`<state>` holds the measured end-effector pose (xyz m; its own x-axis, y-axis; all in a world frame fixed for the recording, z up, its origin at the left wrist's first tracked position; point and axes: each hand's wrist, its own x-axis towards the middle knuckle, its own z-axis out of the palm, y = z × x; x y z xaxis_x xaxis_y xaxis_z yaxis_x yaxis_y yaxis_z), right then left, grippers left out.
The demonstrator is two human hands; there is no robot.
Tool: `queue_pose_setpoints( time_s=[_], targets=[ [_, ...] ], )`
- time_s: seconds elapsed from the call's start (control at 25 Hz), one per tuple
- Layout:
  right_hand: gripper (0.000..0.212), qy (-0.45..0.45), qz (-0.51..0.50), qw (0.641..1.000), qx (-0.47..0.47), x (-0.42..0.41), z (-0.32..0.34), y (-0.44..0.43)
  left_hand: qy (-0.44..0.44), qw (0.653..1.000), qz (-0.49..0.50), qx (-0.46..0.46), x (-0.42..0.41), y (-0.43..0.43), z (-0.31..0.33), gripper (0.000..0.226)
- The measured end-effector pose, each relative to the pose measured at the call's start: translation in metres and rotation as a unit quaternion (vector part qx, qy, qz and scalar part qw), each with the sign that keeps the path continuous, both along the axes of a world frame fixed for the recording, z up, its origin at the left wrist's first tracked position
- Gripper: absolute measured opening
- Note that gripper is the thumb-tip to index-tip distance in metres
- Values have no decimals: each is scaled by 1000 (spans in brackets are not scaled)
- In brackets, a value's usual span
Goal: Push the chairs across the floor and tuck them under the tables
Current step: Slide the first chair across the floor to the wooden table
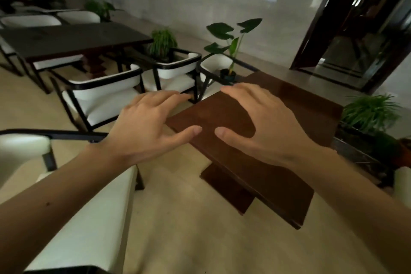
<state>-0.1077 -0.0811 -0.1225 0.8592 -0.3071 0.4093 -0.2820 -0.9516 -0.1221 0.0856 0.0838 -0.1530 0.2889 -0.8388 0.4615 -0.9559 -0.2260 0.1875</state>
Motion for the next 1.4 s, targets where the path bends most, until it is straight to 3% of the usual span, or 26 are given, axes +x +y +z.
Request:
queue_pose_setpoints(
  time_s=[0.6,0.84,1.04,1.24,1.4],
  targets=[
    [76,131,141,973,123,165,-144,93,111,967,195,118,102,163,-131,82],
    [80,171,243,947,121,211,-184,117,132,928,323,133,92,211,-155,82],
    [79,207,321,915,127,235,-213,148,164,874,438,134,56,244,-169,80],
    [76,233,362,893,128,240,-233,195,178,835,501,141,31,292,-184,79],
    [79,249,371,888,110,240,-246,243,190,826,510,149,29,344,-194,79]
  ],
)
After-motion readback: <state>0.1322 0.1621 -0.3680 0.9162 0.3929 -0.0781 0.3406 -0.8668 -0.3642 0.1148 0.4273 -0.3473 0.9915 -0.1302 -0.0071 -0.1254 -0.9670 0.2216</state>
